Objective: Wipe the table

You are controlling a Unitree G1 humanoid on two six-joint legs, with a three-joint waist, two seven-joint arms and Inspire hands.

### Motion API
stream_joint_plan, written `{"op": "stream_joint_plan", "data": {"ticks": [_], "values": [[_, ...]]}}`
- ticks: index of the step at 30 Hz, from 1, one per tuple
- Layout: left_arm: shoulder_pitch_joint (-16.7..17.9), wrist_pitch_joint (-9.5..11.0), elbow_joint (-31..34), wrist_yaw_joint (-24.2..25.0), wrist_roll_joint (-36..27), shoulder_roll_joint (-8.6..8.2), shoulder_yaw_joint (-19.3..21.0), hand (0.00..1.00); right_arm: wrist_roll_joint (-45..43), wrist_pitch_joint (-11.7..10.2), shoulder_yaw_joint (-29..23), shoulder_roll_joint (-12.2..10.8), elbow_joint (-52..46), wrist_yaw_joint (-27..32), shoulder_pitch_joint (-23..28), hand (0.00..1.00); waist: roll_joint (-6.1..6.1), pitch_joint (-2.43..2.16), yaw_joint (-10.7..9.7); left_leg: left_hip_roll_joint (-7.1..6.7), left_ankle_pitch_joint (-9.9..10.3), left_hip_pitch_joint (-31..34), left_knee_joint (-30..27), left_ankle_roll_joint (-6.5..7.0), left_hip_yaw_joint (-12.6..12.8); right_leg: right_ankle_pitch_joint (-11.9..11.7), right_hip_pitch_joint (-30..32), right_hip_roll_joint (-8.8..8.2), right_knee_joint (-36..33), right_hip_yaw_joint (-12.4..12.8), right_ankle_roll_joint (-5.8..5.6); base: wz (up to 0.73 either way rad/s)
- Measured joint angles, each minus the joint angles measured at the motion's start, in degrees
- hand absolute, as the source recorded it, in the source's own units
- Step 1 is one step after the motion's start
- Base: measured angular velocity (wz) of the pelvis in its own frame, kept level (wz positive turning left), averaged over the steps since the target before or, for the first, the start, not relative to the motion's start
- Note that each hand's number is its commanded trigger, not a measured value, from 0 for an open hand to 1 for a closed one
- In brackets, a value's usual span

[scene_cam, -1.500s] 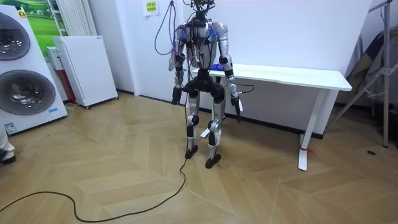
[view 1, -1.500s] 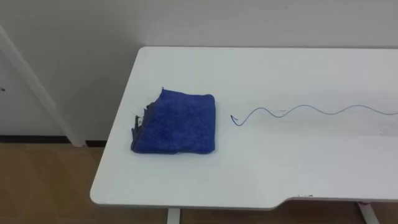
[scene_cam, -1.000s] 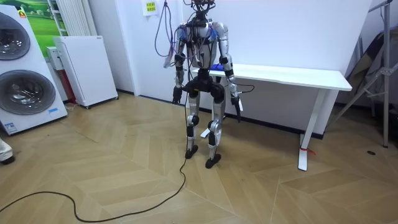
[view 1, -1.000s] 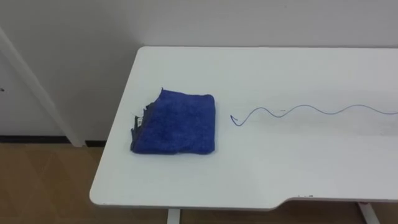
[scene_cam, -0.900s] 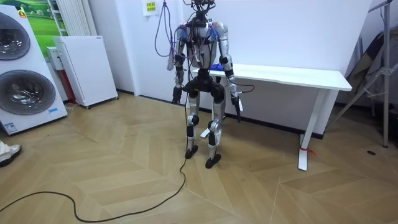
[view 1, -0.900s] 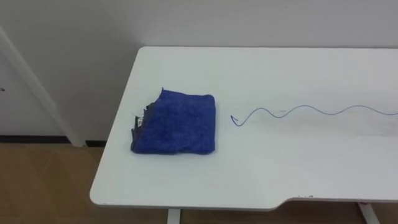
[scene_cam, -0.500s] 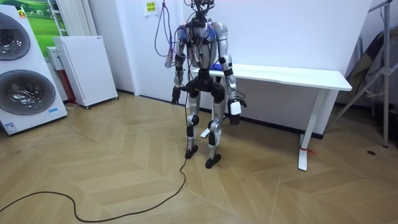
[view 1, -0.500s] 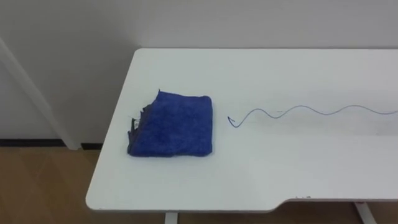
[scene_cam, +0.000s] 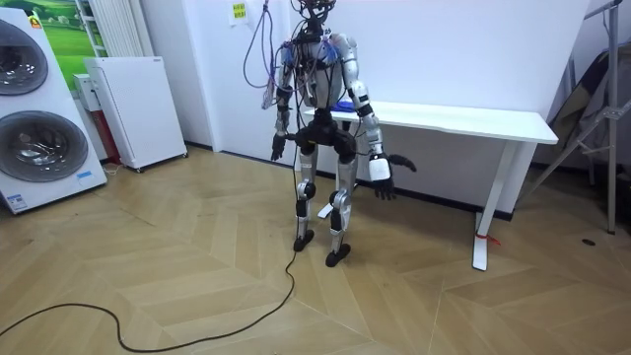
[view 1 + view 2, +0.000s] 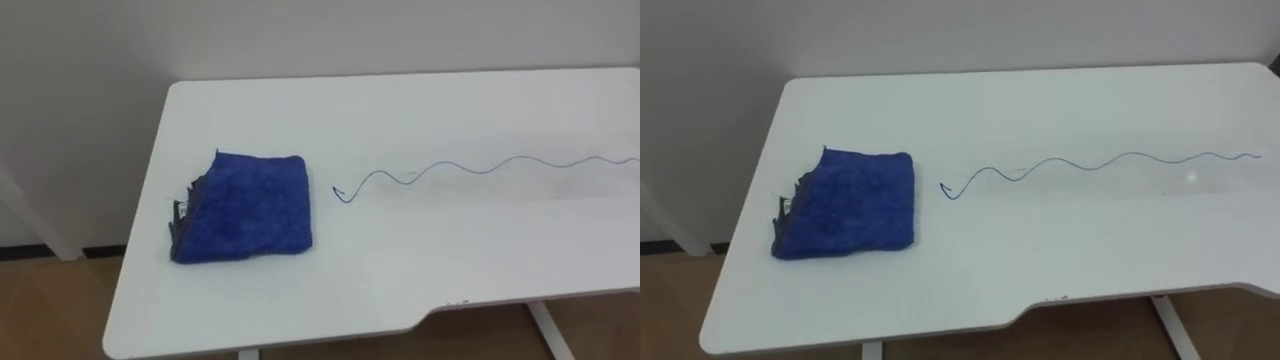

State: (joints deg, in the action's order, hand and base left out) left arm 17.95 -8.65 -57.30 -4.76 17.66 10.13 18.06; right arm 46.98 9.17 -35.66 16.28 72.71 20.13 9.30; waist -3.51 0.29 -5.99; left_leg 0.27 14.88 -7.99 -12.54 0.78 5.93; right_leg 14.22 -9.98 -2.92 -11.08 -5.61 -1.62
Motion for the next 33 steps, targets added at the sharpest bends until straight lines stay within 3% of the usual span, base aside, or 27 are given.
{"op": "stream_joint_plan", "data": {"ticks": [5, 8, 13, 16, 21, 25, 28, 33], "values": [[-0.2, 0.0, 0.5, -0.2, 0.1, 0.05, -0.5, 0.00, -6.1, -0.6, 0.9, 1.8, -11.6, 7.8, -3.6, 0.00, 0.11, -0.09, 0.3, 0.05, 0.0, 1.1, -0.6, 0.01, 0.4, -0.1, 1.5, 0.05, -0.9, 0.5, 0.01, -0.05], [-0.1, 0.0, 2.2, -0.2, 0.6, 0.13, -1.4, 0.00, -18.8, -1.1, 2.6, 2.2, -21.2, 12.1, -4.2, 0.00, 0.44, -0.14, 1.4, 0.09, 0.0, 2.0, -0.9, 0.02, 0.3, -0.1, 2.3, 0.06, -1.3, 0.6, 0.02, 0.00], [0.1, 0.7, 2.9, -0.3, 0.5, 0.43, -4.8, 0.00, -42.5, -2.2, 10.7, 2.3, -40.2, 16.0, -4.4, 0.00, 0.85, -0.27, 3.0, 0.05, -0.2, 2.3, -1.0, 0.06, 0.1, -0.1, 3.1, 0.01, -1.8, 0.4, 0.02, 0.00], [0.6, 1.1, 4.2, -0.1, 0.5, 0.43, -5.2, 0.00, -53.3, -3.2, 13.4, 2.4, -48.7, 18.0, -4.8, 0.00, 0.27, -0.19, 4.9, 0.11, -0.2, 2.4, -1.1, 0.04, 0.0, -0.2, 3.0, 0.01, -1.6, -0.1, 0.05, 0.05], [0.7, 1.2, 4.7, -0.1, 0.7, 0.55, -7.4, 0.00, -63.4, -5.6, 20.4, 2.7, -54.6, 18.5, -6.4, 0.00, -0.11, -0.09, 7.7, 0.07, -0.2, 2.4, -1.1, 0.04, -0.7, -0.2, 2.6, -0.15, -1.5, -1.6, 0.05, 0.08], [0.9, 1.3, 5.6, 0.0, 1.4, 0.53, -8.3, 0.00, -70.4, -6.2, 24.7, 2.6, -56.0, 17.6, -8.5, 0.00, -0.64, -0.07, 9.5, 0.03, -0.2, 3.3, -1.2, 0.03, -1.6, -0.2, 2.6, -0.27, -1.5, -3.4, 0.06, 0.11], [0.6, 2.2, 5.6, 0.2, 1.7, 0.66, -8.7, 0.00, -76.3, -6.9, 26.8, 2.6, -56.0, 15.8, -10.7, 0.00, -0.08, 0.17, 9.7, -0.13, -0.3, 3.3, -1.2, 0.05, -2.4, -0.2, 2.6, -0.55, -1.5, -5.5, 0.05, 0.13], [0.3, 3.8, 5.7, 0.6, 2.3, 0.90, -10.7, 0.00, -83.1, -8.2, 31.9, 2.7, -56.7, 12.5, -12.6, 0.00, 0.51, 0.15, 11.5, -0.15, -0.3, 3.4, -1.0, -0.01, -3.2, -0.2, 2.1, -0.51, -1.3, -6.7, 0.05, 0.08]]}}
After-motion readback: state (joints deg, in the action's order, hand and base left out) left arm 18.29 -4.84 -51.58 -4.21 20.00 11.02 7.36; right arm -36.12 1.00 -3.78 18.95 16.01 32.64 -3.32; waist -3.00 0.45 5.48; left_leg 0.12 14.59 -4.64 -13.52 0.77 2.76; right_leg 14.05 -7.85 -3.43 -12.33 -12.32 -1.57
